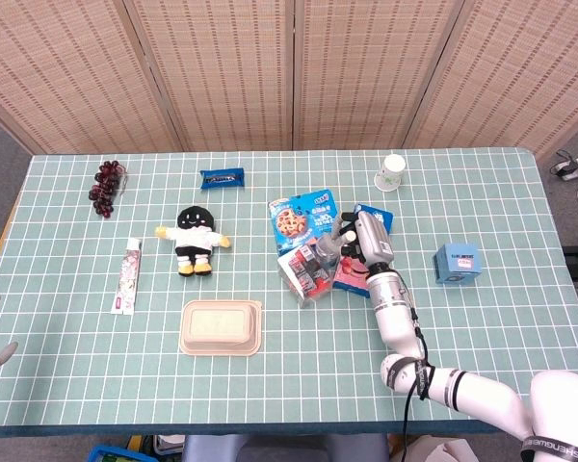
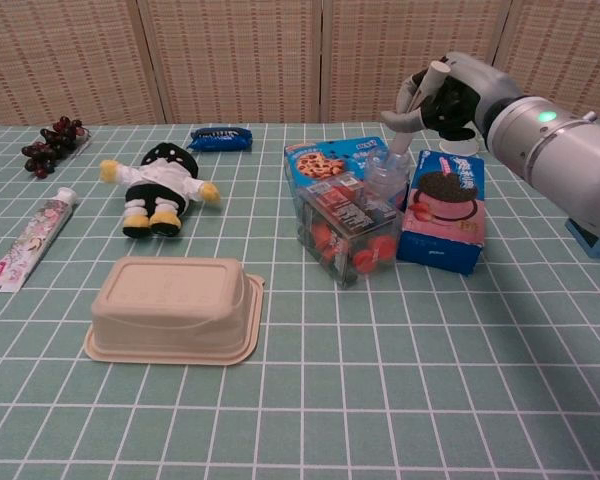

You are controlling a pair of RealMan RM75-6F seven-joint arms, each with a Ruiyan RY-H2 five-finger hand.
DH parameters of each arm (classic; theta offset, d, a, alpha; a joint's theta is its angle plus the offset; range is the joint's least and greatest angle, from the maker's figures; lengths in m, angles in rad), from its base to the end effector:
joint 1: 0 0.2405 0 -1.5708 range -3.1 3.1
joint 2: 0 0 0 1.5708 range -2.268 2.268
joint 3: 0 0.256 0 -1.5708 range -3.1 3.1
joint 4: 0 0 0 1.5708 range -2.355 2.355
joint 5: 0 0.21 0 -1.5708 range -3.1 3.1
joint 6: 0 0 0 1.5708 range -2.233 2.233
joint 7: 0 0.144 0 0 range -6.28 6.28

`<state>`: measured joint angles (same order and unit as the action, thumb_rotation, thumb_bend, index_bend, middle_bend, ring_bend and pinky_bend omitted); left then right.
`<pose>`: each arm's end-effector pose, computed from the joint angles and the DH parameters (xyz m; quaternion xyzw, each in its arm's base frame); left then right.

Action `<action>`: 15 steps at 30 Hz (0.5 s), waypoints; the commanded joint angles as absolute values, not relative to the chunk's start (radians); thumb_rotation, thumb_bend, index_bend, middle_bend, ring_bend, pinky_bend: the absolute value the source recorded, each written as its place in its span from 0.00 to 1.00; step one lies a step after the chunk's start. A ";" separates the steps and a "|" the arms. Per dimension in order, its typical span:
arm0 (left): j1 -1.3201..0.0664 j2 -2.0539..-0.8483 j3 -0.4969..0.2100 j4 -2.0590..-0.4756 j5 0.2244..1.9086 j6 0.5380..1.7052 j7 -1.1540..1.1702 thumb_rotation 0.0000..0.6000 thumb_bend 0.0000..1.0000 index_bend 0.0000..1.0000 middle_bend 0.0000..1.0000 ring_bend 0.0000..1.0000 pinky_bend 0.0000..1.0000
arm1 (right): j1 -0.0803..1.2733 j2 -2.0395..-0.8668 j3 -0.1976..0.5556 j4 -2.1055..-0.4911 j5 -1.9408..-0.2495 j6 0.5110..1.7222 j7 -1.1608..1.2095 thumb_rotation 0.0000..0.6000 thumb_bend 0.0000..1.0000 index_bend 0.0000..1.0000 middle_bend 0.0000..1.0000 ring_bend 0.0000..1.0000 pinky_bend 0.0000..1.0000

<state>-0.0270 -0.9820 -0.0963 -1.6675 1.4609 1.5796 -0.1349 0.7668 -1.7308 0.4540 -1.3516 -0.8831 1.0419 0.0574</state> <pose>-0.3127 0.1711 0.2184 -0.5351 -0.3796 -0.4287 0.6211 -0.1200 -0.3931 -0.0103 0.4697 -0.5932 0.5423 0.3651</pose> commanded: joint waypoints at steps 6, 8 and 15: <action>-0.024 -0.980 -0.096 -1.669 1.462 1.583 -0.136 1.00 0.14 0.36 0.35 0.30 0.45 | 0.766 -1.735 0.454 -1.345 -0.884 1.036 0.053 1.00 0.29 0.48 1.00 1.00 1.00; -0.024 -0.980 -0.096 -1.669 1.463 1.583 -0.136 1.00 0.14 0.36 0.35 0.30 0.45 | 0.766 -1.735 0.454 -1.345 -0.883 1.037 0.047 1.00 0.26 0.44 1.00 1.00 1.00; -0.024 -0.980 -0.095 -1.670 1.465 1.584 -0.134 1.00 0.14 0.36 0.35 0.30 0.45 | 0.764 -1.733 0.457 -1.351 -0.871 1.040 0.023 1.00 0.19 0.33 1.00 1.00 1.00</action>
